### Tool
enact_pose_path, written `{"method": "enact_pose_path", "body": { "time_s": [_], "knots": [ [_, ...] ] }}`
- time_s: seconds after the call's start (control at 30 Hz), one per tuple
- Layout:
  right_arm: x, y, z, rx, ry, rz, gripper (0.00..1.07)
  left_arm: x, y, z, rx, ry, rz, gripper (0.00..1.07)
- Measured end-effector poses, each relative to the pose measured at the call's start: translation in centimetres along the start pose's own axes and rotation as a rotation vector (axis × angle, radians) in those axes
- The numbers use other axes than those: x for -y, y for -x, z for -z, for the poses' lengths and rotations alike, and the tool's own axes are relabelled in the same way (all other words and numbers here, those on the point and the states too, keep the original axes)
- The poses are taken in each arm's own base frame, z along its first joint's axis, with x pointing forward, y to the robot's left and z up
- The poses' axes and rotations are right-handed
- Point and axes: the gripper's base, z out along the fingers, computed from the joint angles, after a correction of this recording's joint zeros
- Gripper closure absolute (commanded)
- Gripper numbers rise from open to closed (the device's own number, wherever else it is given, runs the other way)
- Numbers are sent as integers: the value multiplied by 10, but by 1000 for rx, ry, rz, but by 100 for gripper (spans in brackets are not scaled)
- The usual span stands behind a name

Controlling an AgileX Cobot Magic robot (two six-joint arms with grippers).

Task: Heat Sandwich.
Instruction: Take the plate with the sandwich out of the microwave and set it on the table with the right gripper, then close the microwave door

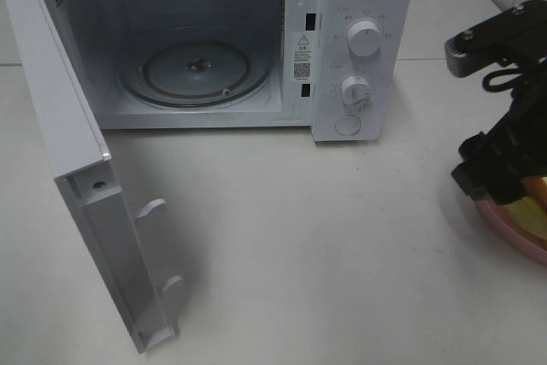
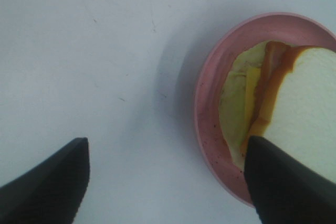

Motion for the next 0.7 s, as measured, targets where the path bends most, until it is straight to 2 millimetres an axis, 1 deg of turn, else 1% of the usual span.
{"method": "enact_pose_path", "body": {
  "time_s": [0.03, 0.07, 0.1, 0.13, 0.17, 0.2, 0.23, 0.3, 0.33, 0.37, 0.5, 0.53, 0.63, 0.7],
  "knots": [
    [1, -2, 7, 20, 13, -2, 31, 0, 0, 0, 0, 0, 0, 7],
    [3, -6, 18, 53, 38, -10, 31, 0, 0, 0, 0, 0, 0, 7],
    [3, -6, 18, 53, 38, -10, 31, 0, 0, 0, 0, 0, 0, 7],
    [3, -8, 23, 61, 46, -10, 31, 0, 0, 0, 0, 0, 0, 7],
    [4, -11, 28, 73, 57, -13, 31, 0, 0, 0, 0, 0, 0, 7],
    [6, -16, 38, 101, 73, -20, 31, 0, 0, 0, 0, 0, 0, 7],
    [6, -16, 38, 101, 73, -20, 31, 0, 0, 0, 0, 0, 0, 7],
    [7, -21, 46, 115, 86, -21, 31, 0, 0, 0, 0, 0, 0, 7],
    [9, -26, 54, 130, 97, -17, 31, 0, 0, 0, 0, 0, 0, 7],
    [9, -26, 54, 130, 97, -17, 31, 0, 0, 0, 0, 0, 0, 7],
    [12, -39, 69, 151, 120, -21, 31, 0, 0, 0, 0, 0, 0, 7],
    [12, -39, 69, 151, 120, -21, 31, 0, 0, 0, 0, 0, 0, 7],
    [15, -50, 82, 178, 133, -42, 31, 0, 0, 0, 0, 0, 0, 7],
    [16, -54, 85, 191, 134, -47, 31, 0, 0, 0, 0, 0, 0, 7]
  ]
}}
